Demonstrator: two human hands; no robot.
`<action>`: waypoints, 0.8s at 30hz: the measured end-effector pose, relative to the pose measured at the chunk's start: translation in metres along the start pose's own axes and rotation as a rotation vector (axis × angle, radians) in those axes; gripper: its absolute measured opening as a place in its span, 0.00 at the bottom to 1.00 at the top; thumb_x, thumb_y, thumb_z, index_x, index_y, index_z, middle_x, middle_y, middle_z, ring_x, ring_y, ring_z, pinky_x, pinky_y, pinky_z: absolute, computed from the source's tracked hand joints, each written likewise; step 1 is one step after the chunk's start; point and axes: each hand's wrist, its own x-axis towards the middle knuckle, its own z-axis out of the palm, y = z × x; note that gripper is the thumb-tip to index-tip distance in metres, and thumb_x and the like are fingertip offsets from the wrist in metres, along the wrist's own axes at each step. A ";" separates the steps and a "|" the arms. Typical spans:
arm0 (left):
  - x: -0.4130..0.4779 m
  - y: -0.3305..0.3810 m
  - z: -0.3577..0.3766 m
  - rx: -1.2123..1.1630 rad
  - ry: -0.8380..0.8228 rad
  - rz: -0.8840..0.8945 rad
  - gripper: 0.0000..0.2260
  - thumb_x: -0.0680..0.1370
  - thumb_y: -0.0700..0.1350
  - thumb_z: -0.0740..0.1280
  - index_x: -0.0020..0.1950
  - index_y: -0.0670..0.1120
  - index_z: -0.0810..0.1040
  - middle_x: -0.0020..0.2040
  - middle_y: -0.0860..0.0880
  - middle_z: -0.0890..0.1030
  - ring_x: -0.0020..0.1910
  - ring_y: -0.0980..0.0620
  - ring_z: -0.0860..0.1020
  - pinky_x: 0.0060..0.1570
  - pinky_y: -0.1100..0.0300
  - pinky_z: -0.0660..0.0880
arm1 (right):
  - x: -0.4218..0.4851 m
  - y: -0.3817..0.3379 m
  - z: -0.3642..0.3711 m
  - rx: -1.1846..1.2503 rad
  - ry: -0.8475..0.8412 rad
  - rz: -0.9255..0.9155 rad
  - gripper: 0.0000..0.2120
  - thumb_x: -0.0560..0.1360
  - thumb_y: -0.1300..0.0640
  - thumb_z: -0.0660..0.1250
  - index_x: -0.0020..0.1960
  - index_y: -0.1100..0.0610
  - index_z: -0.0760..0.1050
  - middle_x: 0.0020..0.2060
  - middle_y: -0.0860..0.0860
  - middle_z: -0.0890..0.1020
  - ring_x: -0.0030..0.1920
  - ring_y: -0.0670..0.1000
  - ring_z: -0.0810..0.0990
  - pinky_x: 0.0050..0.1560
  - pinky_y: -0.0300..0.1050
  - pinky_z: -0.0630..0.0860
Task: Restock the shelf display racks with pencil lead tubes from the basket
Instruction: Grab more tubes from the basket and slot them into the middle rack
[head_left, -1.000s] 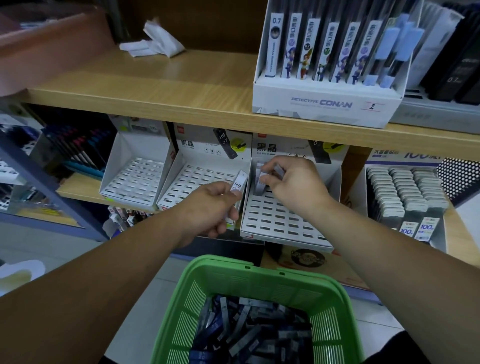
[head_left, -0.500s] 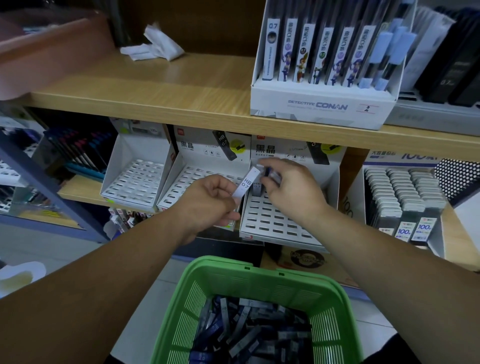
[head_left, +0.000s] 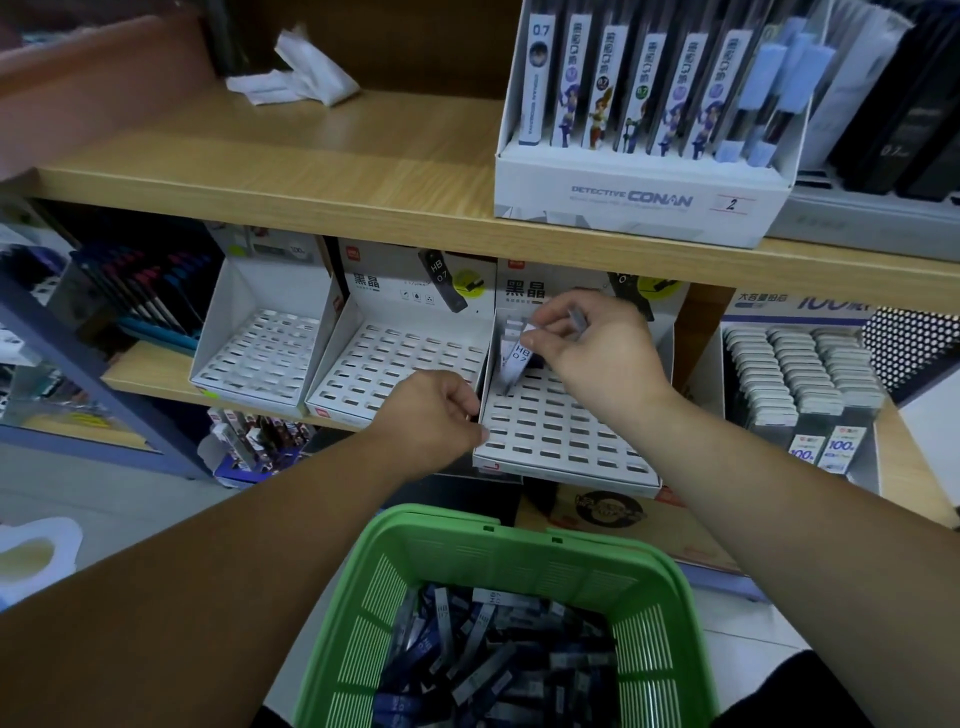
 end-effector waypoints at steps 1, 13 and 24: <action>0.002 -0.001 0.002 0.005 0.011 -0.003 0.09 0.72 0.44 0.80 0.47 0.48 0.82 0.41 0.47 0.84 0.37 0.52 0.80 0.37 0.63 0.75 | -0.001 0.003 0.003 -0.037 -0.001 -0.013 0.10 0.75 0.57 0.77 0.42 0.44 0.79 0.40 0.41 0.82 0.43 0.46 0.81 0.45 0.45 0.80; 0.004 -0.007 0.001 -0.024 0.001 0.010 0.10 0.71 0.45 0.81 0.46 0.48 0.81 0.38 0.49 0.81 0.35 0.54 0.78 0.32 0.67 0.73 | 0.004 0.015 0.013 -0.205 -0.044 -0.129 0.03 0.77 0.55 0.74 0.49 0.48 0.84 0.50 0.47 0.86 0.53 0.50 0.82 0.58 0.51 0.79; 0.001 0.002 -0.001 0.020 0.058 -0.001 0.07 0.73 0.45 0.79 0.45 0.48 0.82 0.40 0.48 0.84 0.37 0.52 0.81 0.37 0.62 0.76 | -0.003 0.011 0.005 -0.050 -0.153 0.009 0.11 0.84 0.50 0.64 0.59 0.51 0.83 0.51 0.45 0.85 0.50 0.44 0.82 0.54 0.42 0.78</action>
